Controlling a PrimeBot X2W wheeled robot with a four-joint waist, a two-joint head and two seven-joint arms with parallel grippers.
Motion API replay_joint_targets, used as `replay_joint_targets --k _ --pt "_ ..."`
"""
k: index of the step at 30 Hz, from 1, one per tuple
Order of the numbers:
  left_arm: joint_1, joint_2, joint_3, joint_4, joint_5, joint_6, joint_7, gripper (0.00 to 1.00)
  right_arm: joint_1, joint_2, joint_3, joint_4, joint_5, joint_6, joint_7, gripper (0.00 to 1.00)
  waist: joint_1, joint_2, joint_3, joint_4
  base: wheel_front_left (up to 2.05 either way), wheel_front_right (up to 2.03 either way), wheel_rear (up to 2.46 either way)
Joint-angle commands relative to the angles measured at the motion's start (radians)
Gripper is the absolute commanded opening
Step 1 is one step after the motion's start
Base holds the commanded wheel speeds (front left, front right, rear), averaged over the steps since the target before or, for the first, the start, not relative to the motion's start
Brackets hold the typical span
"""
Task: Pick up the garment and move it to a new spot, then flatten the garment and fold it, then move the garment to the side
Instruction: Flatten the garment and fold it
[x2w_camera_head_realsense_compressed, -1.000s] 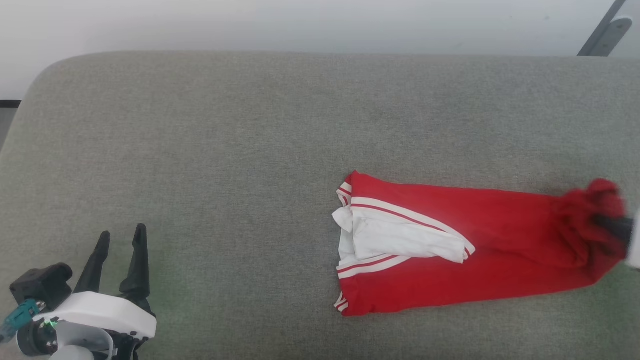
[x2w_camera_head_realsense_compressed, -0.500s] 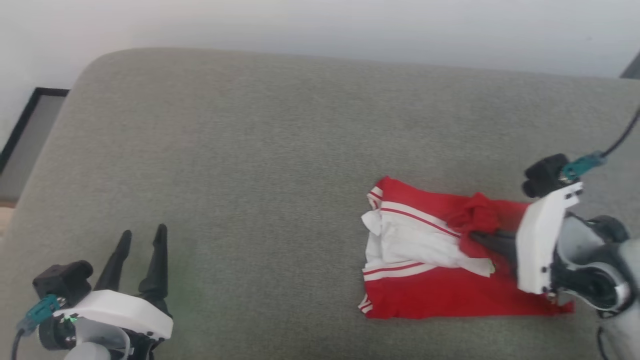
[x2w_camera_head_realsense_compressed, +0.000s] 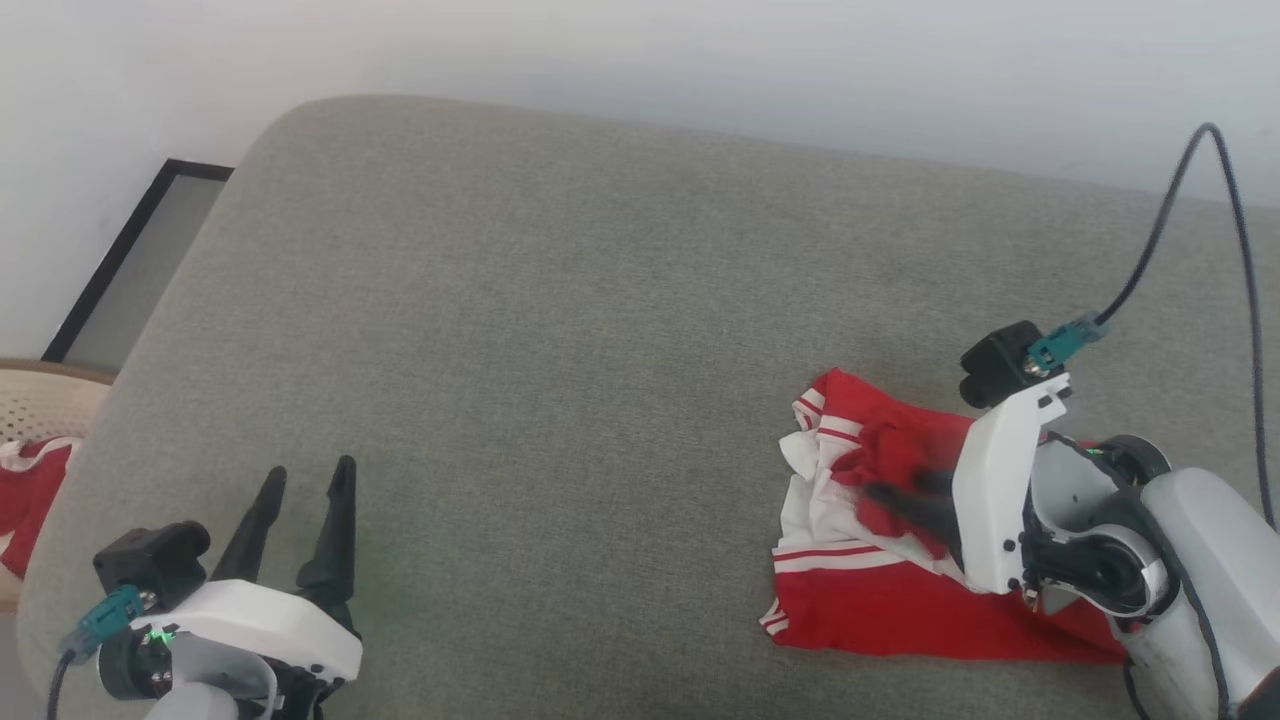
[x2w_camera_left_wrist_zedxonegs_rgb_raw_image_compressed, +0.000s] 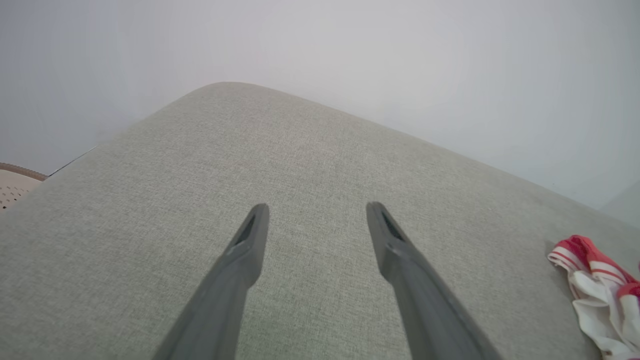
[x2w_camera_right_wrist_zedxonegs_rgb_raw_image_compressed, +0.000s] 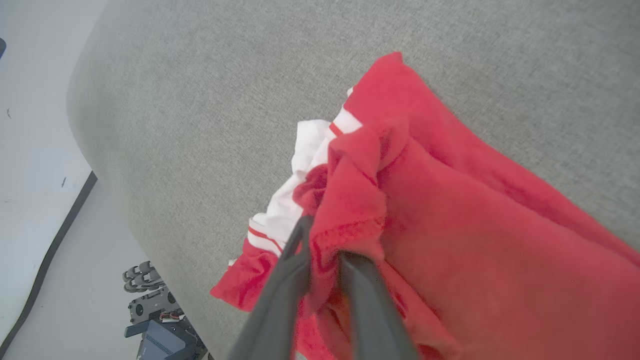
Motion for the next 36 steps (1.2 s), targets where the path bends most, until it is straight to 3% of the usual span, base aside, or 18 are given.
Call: replay_joint_targets --k 1,9,17,26,36 --pt "-0.009 0.001 0.005 0.003 -0.002 -0.002 -0.003 1.0 -0.013 0.0 0.005 -0.006 0.0 0.0 -0.001 1.0 0.0 0.0 -0.003 -0.004 0.0 0.0 0.0" --pt "0.018 0.017 0.035 -0.007 -0.014 0.004 -0.006 1.0 0.009 -0.03 -0.033 -0.078 0.031 0.0 -0.038 1.0 0.0 0.0 -0.019 -0.057 0.0 0.0 0.0" --pt "0.053 0.03 0.062 -0.018 -0.02 0.008 -0.009 1.0 0.077 -0.061 -0.152 -0.116 -0.009 0.0 -0.14 1.0 0.0 0.0 -0.048 -0.129 0.0 0.0 0.0" --pt "0.102 0.057 0.103 -0.035 -0.019 0.015 -0.012 1.0 0.178 -0.07 -0.271 -0.095 -0.091 0.0 -0.331 1.0 0.0 0.0 -0.081 -0.214 0.0 0.0 0.0" --pt "0.144 0.072 0.113 -0.039 -0.006 0.007 -0.013 1.0 0.265 -0.071 -0.326 -0.029 -0.179 0.0 -0.57 1.0 0.0 0.0 -0.122 -0.259 0.0 0.0 0.0"
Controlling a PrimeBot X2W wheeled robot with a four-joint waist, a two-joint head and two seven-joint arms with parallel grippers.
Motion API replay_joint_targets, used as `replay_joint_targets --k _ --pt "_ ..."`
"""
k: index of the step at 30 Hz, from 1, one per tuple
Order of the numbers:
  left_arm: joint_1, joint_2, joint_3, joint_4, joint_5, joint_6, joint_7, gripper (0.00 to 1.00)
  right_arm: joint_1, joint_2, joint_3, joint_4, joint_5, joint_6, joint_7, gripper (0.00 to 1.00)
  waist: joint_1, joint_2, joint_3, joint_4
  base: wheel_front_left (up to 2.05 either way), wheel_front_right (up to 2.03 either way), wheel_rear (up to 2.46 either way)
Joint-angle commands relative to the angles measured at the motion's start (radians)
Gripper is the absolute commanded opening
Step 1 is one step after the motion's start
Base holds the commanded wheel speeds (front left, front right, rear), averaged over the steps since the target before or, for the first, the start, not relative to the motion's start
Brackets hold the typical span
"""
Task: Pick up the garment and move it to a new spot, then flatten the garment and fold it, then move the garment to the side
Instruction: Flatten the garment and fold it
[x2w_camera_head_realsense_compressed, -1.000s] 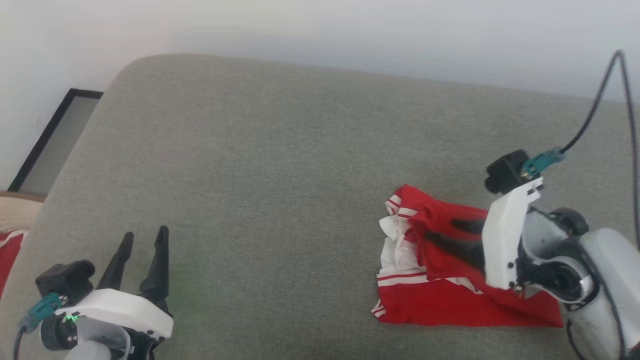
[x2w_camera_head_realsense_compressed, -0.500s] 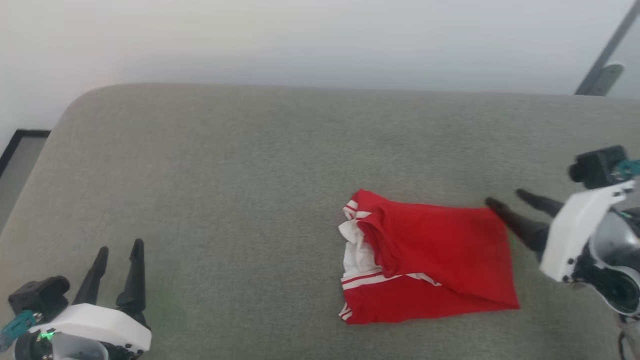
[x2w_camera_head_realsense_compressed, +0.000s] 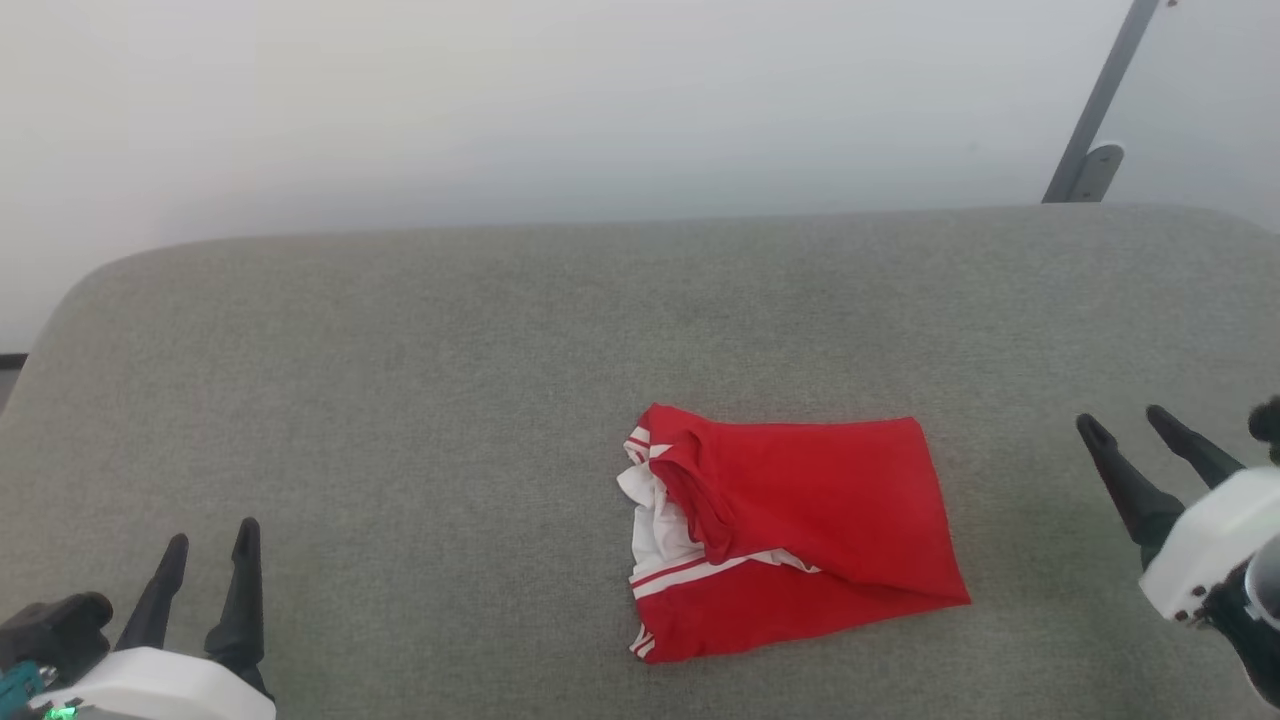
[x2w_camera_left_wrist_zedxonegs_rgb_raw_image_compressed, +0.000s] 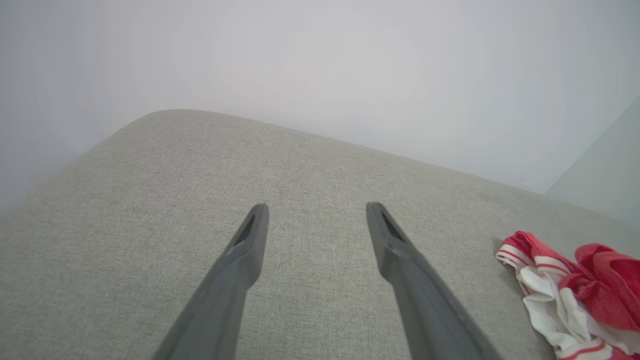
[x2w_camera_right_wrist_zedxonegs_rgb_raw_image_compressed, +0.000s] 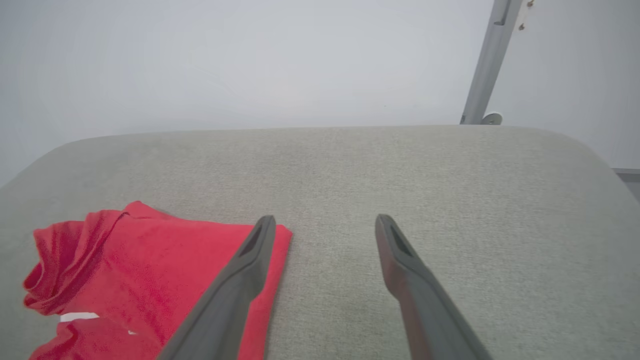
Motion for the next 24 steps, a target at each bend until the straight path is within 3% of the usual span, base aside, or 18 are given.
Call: replay_joint_targets --k 1,11,24 --pt "0.013 0.003 0.004 0.0 0.009 -0.004 -0.007 1.0 0.014 0.001 -0.005 0.009 -0.015 0.0 -0.029 1.0 0.0 -0.0001 -0.01 -0.008 0.0 0.0 0.0" --pt "0.04 0.017 0.009 -0.002 0.033 -0.024 -0.007 1.0 0.055 0.019 -0.027 0.086 -0.101 0.0 -0.256 1.0 0.0 -0.0001 -0.038 -0.015 0.0 0.0 0.0" --pt "0.048 0.017 0.019 -0.014 0.085 -0.04 -0.007 1.0 0.091 0.059 -0.056 0.093 -0.151 0.0 -0.313 1.0 0.0 -0.0001 -0.053 -0.01 0.0 0.0 0.0"
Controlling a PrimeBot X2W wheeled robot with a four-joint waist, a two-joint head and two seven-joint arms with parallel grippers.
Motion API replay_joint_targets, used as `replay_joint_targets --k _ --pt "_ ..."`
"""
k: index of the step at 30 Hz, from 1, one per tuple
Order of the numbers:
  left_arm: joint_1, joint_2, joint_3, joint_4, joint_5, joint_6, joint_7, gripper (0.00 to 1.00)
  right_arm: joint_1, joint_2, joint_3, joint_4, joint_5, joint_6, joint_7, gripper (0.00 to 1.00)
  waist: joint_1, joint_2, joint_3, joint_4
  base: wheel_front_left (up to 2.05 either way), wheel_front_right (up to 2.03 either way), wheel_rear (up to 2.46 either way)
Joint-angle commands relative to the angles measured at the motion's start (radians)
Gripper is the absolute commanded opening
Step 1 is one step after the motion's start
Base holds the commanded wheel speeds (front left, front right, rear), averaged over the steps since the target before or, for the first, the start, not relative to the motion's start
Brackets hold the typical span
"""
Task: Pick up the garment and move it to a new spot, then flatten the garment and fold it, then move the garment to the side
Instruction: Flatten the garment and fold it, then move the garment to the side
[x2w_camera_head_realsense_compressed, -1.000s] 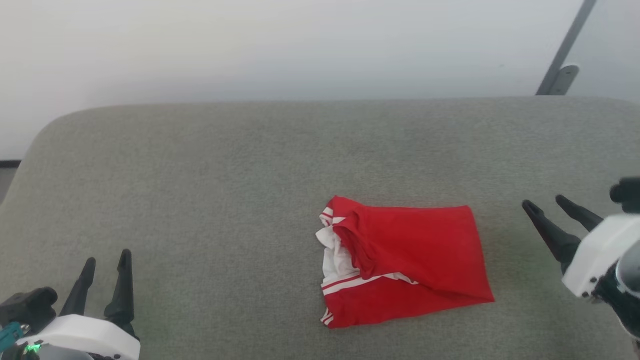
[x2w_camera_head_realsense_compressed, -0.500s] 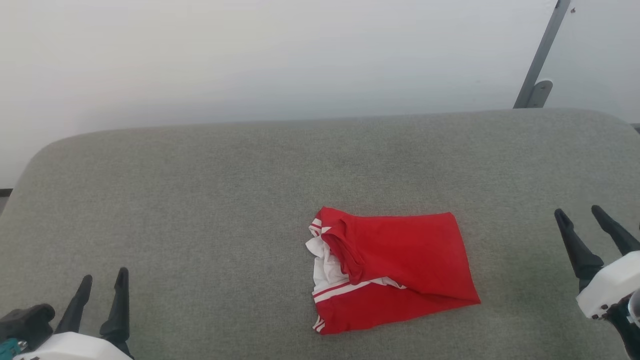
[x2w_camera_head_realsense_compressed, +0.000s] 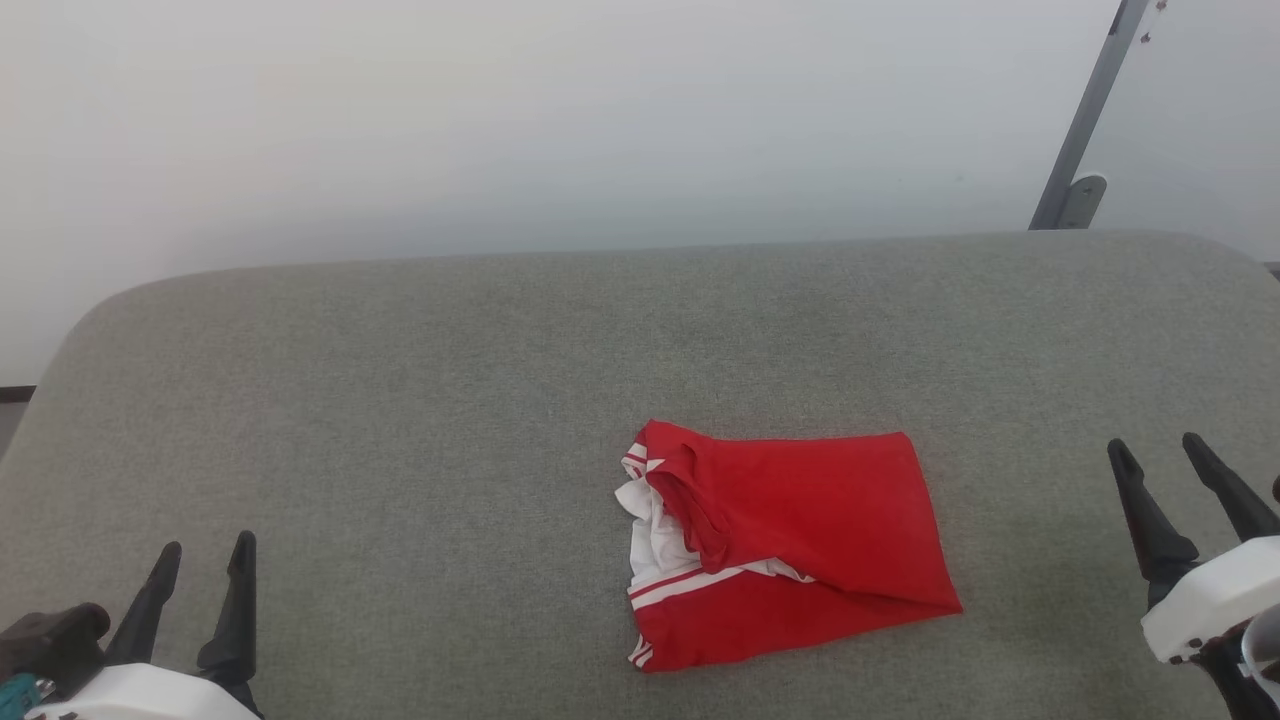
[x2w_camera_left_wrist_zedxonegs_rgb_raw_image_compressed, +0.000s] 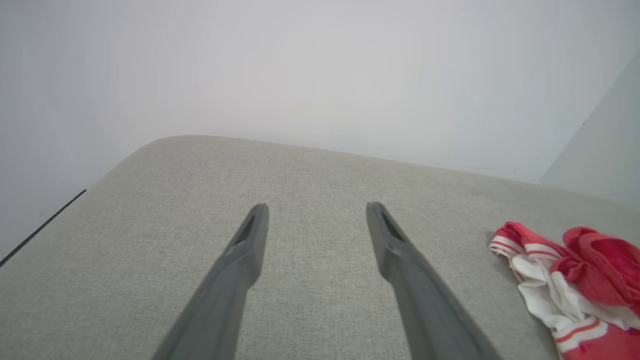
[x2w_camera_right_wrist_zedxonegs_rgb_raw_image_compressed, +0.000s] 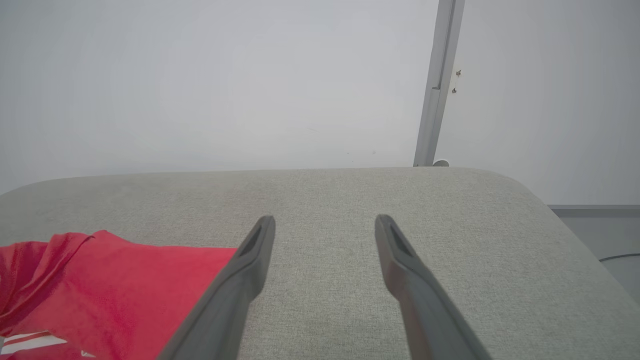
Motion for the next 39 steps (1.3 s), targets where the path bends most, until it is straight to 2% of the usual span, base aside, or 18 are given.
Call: replay_joint_targets --k 1,16,24,31,39 --pt "0.013 -0.003 0.003 -0.003 0.017 -0.005 -0.005 1.0 0.014 0.005 -0.002 -0.004 -0.009 0.0 -0.003 1.0 0.0 0.0 -0.001 0.0 0.0 0.0 0.0" --pt "-0.003 -0.006 -0.002 -0.012 0.021 -0.004 -0.005 1.0 0.022 0.025 -0.002 -0.028 -0.006 0.0 0.05 1.0 0.0 0.0 0.004 0.017 0.0 0.0 0.0" --pt "-0.011 -0.02 -0.014 -0.013 0.012 -0.006 -0.002 1.0 -0.008 0.015 0.053 -0.026 0.025 0.0 0.122 1.0 0.0 0.0 0.013 0.06 0.0 0.0 0.0" --pt "-0.026 -0.041 -0.036 -0.005 0.015 -0.009 0.003 1.0 -0.07 -0.011 0.116 0.039 0.082 0.0 0.267 1.0 0.0 0.0 0.042 0.127 0.0 0.0 0.0" --pt "-0.052 -0.057 -0.055 0.012 0.024 -0.018 0.002 1.0 -0.146 -0.066 0.173 0.114 0.153 0.0 0.504 1.0 0.0 0.0 0.094 0.196 0.0 0.0 0.0"
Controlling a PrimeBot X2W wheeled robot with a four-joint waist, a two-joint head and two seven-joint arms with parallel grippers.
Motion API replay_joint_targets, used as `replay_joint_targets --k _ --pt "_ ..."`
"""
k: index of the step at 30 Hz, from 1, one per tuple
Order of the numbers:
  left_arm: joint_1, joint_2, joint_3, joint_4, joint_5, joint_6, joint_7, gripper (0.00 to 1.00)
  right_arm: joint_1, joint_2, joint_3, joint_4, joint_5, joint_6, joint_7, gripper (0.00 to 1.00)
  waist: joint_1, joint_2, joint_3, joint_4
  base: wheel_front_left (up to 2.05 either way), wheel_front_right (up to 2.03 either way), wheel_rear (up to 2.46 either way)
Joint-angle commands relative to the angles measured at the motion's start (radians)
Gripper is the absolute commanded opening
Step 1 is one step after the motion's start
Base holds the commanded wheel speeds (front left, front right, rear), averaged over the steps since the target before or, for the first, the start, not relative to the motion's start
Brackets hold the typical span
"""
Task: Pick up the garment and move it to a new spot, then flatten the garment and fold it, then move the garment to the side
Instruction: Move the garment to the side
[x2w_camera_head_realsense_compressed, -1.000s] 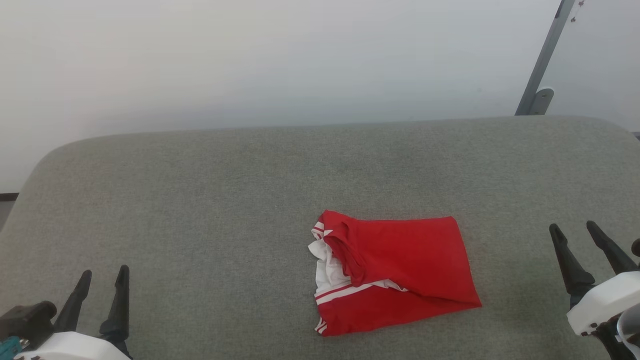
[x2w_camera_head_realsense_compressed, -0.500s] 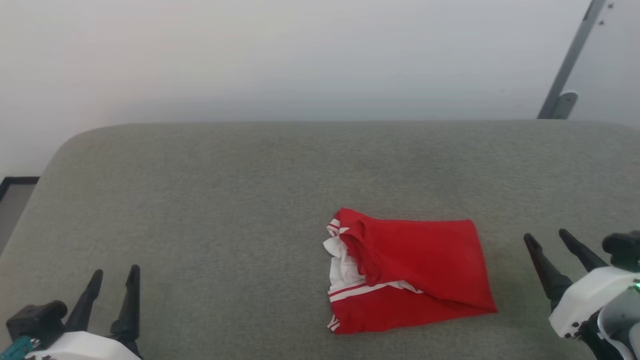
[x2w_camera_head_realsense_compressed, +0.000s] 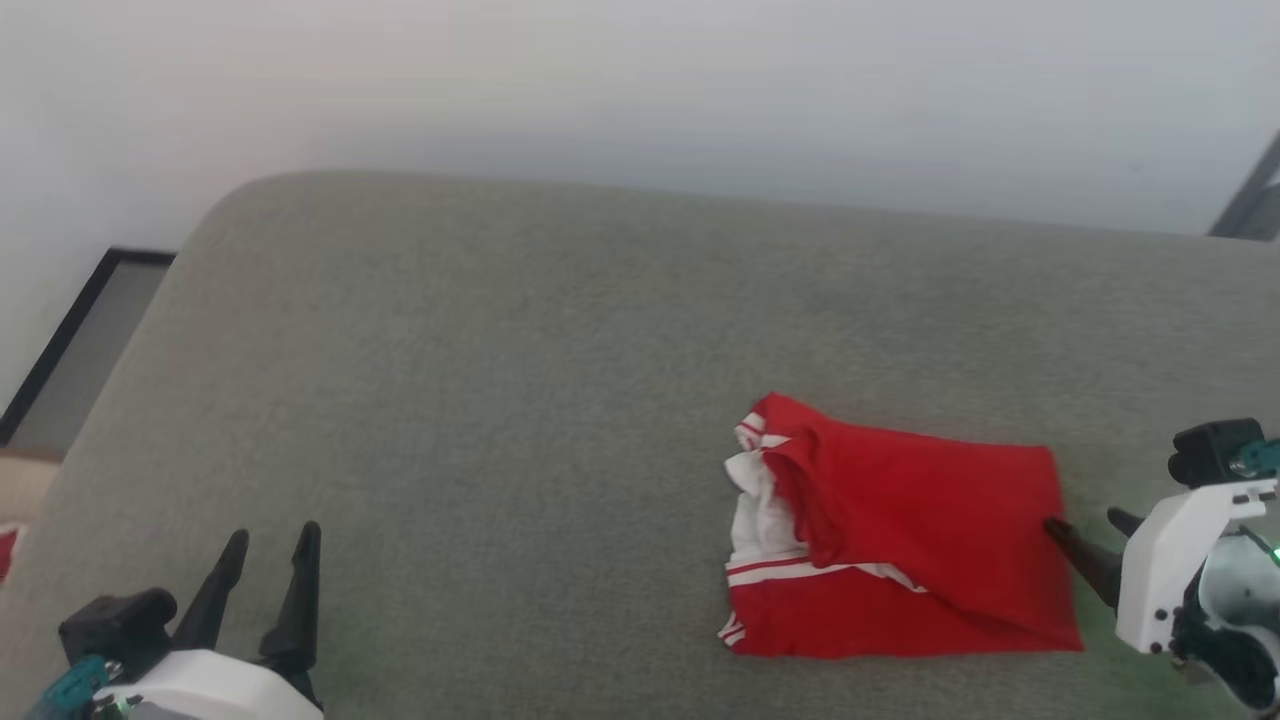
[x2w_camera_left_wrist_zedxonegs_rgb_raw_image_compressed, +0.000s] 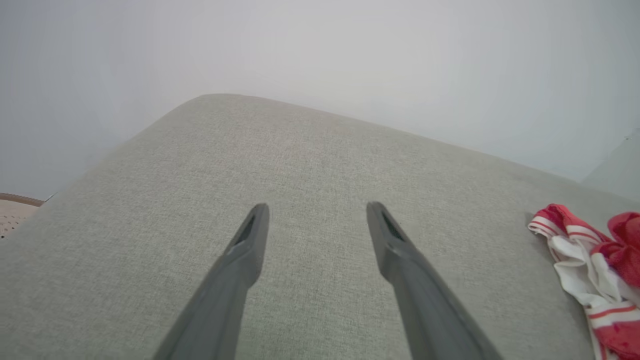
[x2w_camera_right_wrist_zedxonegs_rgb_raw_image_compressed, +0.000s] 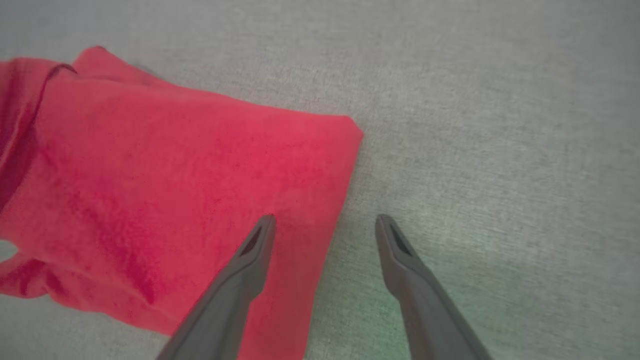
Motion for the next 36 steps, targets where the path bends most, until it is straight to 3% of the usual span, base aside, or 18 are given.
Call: replay_joint_targets --k 1,11,15,16,18,28,36 --pt "-0.022 -0.004 -0.003 0.004 0.008 -0.004 -0.002 1.0 -0.02 -0.007 0.002 0.013 0.019 0.0 0.049 1.0 0.0 0.0 0.028 0.027 0.0 0.0 0.0" --pt "-0.07 -0.034 -0.017 0.027 0.017 -0.017 -0.006 1.0 -0.059 -0.012 0.024 0.076 0.106 0.0 0.429 1.0 0.0 0.0 0.097 0.06 0.0 0.0 0.0" --pt "-0.088 -0.047 -0.022 0.043 0.025 -0.024 -0.008 1.0 -0.067 0.003 0.036 0.073 0.13 0.0 0.526 1.0 0.0 0.0 0.11 0.064 0.0 0.0 0.0" --pt "-0.095 -0.05 -0.023 0.047 0.027 -0.025 -0.008 1.0 -0.067 0.005 0.048 0.057 0.135 0.0 0.544 0.77 0.0 0.0 0.113 0.065 0.0 0.0 0.0" --pt "-0.106 -0.054 -0.024 0.05 0.031 -0.029 -0.008 1.0 -0.066 -0.003 0.056 0.031 0.146 0.0 0.559 0.0 0.0 0.0 0.12 0.066 0.0 0.0 0.0" --pt "-0.159 -0.063 -0.023 0.05 0.047 -0.04 -0.008 1.0 -0.109 -0.058 -0.014 -0.041 0.148 -0.001 0.546 0.0 0.0 0.0 0.154 0.046 0.0 0.0 0.0" --pt "-0.225 -0.069 -0.045 0.037 0.074 -0.041 -0.008 1.0 -0.159 -0.109 -0.082 -0.064 0.117 -0.001 0.529 0.0 0.0 0.0 0.195 -0.008 0.0 0.0 0.0"
